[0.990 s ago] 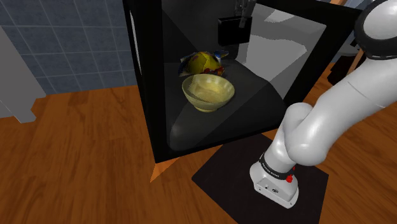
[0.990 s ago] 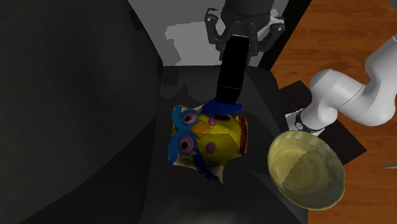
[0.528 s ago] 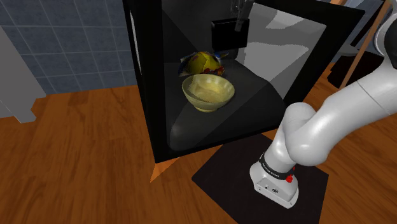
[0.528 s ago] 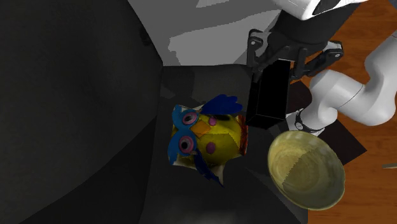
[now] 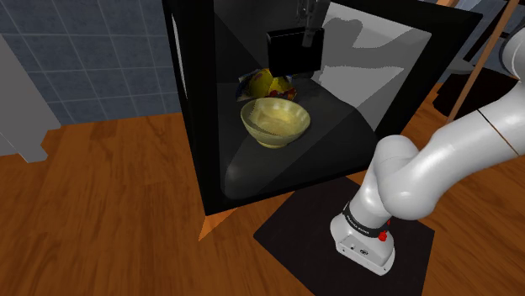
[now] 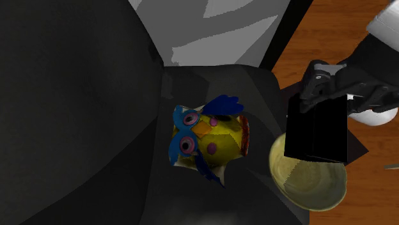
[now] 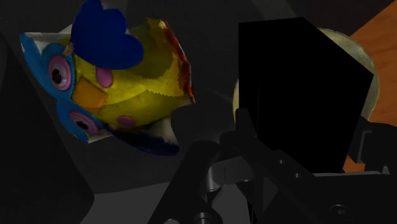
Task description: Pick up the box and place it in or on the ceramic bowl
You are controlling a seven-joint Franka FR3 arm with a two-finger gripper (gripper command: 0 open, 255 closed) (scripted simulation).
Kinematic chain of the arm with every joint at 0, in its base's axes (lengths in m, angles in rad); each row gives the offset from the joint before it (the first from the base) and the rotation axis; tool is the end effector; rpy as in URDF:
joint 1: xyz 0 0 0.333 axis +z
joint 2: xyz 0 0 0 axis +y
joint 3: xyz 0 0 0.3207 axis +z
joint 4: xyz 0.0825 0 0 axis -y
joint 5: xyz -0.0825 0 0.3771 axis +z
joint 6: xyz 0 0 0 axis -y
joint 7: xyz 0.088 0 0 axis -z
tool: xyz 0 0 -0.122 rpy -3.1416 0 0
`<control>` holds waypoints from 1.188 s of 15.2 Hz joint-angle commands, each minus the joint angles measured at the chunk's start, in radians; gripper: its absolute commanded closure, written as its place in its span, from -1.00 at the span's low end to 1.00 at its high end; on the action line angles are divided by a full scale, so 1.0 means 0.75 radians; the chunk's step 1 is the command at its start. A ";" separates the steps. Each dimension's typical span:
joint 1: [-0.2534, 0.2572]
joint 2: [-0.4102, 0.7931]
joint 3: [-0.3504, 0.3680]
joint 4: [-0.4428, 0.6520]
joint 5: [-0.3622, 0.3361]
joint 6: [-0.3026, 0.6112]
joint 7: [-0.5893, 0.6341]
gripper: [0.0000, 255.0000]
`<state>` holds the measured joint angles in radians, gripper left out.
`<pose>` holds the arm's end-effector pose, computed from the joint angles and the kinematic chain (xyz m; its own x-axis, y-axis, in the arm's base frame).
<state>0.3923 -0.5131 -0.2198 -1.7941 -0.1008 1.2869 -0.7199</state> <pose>0.3488 0.0145 0.7117 0.6277 0.7785 0.0022 0.7784 -0.6276 -0.0118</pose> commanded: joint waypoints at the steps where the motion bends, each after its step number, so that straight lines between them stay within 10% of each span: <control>1: 0.015 -0.015 0.060 -0.010 0.028 -0.009 0.078 1.00; 18: 0.040 -0.129 0.174 -0.326 0.081 0.187 0.231 1.00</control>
<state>0.4226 -0.6067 -0.0885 -2.0255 -0.0400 1.4156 -0.5466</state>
